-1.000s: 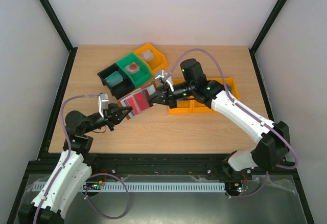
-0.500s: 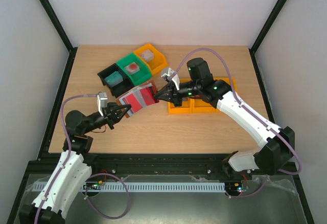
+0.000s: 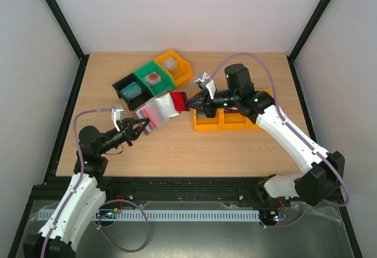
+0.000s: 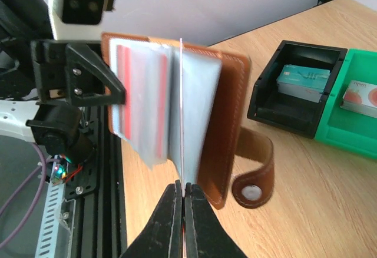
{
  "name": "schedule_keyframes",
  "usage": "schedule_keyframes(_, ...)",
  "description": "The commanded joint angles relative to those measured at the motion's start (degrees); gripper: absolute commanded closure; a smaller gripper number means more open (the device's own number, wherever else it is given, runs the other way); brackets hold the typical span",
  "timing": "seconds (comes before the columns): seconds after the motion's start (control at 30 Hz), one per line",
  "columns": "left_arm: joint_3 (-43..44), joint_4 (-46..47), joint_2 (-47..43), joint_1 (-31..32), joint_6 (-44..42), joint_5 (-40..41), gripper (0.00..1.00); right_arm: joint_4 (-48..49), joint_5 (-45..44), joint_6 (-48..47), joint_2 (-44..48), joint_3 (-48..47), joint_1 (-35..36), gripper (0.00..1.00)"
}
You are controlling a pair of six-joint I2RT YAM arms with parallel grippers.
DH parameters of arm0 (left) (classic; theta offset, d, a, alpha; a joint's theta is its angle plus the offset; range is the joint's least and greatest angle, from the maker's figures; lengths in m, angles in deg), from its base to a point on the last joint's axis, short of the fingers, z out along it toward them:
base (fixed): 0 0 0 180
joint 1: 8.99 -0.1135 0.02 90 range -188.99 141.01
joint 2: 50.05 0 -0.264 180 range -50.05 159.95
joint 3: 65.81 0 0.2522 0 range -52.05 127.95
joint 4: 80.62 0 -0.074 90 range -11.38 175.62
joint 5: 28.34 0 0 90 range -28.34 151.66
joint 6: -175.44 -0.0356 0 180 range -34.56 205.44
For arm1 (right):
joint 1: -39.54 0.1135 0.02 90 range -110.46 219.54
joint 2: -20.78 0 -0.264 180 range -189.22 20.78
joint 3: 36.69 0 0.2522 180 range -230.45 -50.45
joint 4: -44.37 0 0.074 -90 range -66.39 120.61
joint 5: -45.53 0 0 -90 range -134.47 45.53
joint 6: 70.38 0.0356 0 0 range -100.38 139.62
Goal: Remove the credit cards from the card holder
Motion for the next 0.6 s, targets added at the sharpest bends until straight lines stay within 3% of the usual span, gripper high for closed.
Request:
schedule_keyframes(0.0,-2.69,-2.78,2.14,-0.38,6.20,3.38,0.98,1.64,-0.32,1.58,1.70,-0.96,-0.15,0.98)
schedule_keyframes(0.4,-7.99,-7.40,21.50,3.85,16.90,12.47,0.98,2.70,0.18,2.26,3.63,0.84,-0.15,0.98)
schedule_keyframes(0.57,-8.82,-14.22,25.71,4.10,16.81,24.68,0.96,2.87,1.71,2.20,3.49,1.50,-0.11,0.98)
